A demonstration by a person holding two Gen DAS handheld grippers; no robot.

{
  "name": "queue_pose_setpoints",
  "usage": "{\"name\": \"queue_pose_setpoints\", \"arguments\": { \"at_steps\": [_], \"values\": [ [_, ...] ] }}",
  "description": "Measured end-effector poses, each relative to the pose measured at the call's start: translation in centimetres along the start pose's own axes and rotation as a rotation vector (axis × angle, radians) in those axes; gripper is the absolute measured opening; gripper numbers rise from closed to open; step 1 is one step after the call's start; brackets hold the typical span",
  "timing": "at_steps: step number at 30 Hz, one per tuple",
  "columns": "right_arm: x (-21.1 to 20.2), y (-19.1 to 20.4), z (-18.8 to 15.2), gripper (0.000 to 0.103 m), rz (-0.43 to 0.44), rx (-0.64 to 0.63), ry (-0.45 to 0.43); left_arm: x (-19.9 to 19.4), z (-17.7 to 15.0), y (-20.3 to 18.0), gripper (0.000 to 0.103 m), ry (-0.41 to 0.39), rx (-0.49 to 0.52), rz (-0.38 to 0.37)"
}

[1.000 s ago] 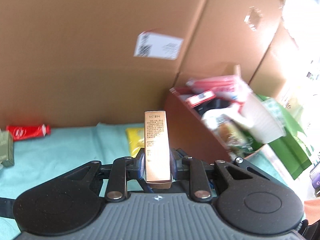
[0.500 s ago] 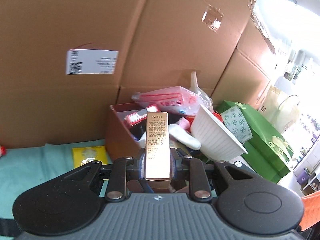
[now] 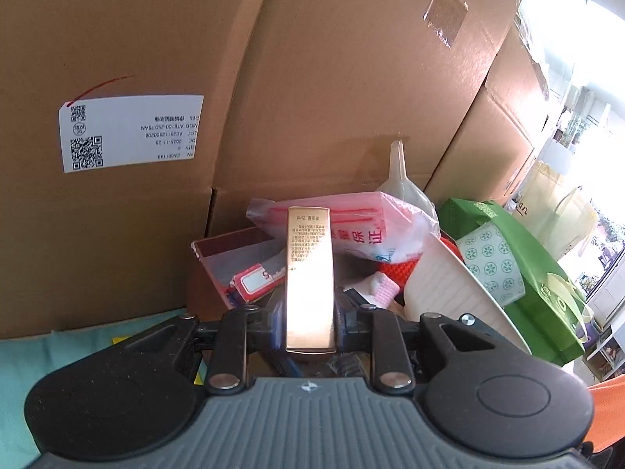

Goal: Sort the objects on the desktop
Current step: 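Lift the gold-brown box and carry it over the brown box, then open the left tool to drop the gold-brown box into the brown box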

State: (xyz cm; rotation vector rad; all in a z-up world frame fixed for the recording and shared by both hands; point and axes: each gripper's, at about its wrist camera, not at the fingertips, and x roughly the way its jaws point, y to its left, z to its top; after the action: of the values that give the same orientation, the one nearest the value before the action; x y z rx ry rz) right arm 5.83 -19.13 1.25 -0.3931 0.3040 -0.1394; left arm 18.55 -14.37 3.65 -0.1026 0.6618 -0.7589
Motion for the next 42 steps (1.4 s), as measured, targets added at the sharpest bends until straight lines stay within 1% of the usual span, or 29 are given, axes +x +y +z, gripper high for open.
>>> {"name": "queue_pose_setpoints", "arguments": {
  "at_steps": [3,6,10,13,15,16,18,21,28,31,34,37,42],
  "values": [
    [0.6,-0.2,0.2,0.042,0.007,0.004,-0.002,0.3,0.3,0.2,0.027,0.004,-0.009,0.005],
    [0.7,-0.3,0.2,0.042,0.003,0.006,-0.004,0.2,0.0,0.1,0.027,-0.004,-0.008,-0.006],
    [0.0,-0.1,-0.1,0.043,-0.028,-0.023,-0.015,-0.3,-0.5,-0.3,0.027,-0.014,0.002,-0.032],
    [-0.5,0.0,-0.2,0.047,-0.062,-0.046,-0.013,-0.6,-0.9,-0.9,0.037,-0.015,0.009,-0.044],
    [-0.9,0.1,-0.4,0.050,-0.092,-0.071,-0.010,-0.6,-1.3,-1.4,0.050,-0.007,0.024,-0.053],
    [-1.1,0.2,-0.5,0.050,-0.107,-0.086,-0.009,-0.5,-1.2,-1.3,0.053,-0.008,0.024,-0.055],
    [-1.5,0.2,-0.7,0.055,-0.132,-0.092,-0.009,-0.5,-1.4,-1.5,0.061,-0.003,0.019,-0.061],
    [-1.7,0.0,-1.0,0.058,-0.132,-0.090,-0.010,-0.5,-1.7,-1.9,0.065,-0.004,0.024,-0.060],
    [-2.0,-0.5,-1.2,0.059,-0.132,-0.086,-0.036,-1.6,-1.4,-1.6,0.066,-0.027,0.005,-0.067],
    [-1.6,-0.4,-1.3,0.059,-0.112,-0.102,-0.040,-2.1,-1.1,-1.1,0.066,-0.043,-0.013,-0.050],
    [-1.3,-0.3,-1.5,0.058,-0.118,-0.119,-0.049,-2.7,-1.1,-0.6,0.066,-0.057,-0.030,-0.049],
    [-0.8,-0.6,-1.4,0.058,-0.097,-0.102,-0.048,-3.0,-1.0,-0.2,0.066,-0.062,-0.033,-0.032],
    [-0.1,-0.6,-1.7,0.059,-0.081,-0.114,-0.046,-3.3,-1.4,0.2,0.067,-0.058,-0.047,-0.031]
  ]
}}
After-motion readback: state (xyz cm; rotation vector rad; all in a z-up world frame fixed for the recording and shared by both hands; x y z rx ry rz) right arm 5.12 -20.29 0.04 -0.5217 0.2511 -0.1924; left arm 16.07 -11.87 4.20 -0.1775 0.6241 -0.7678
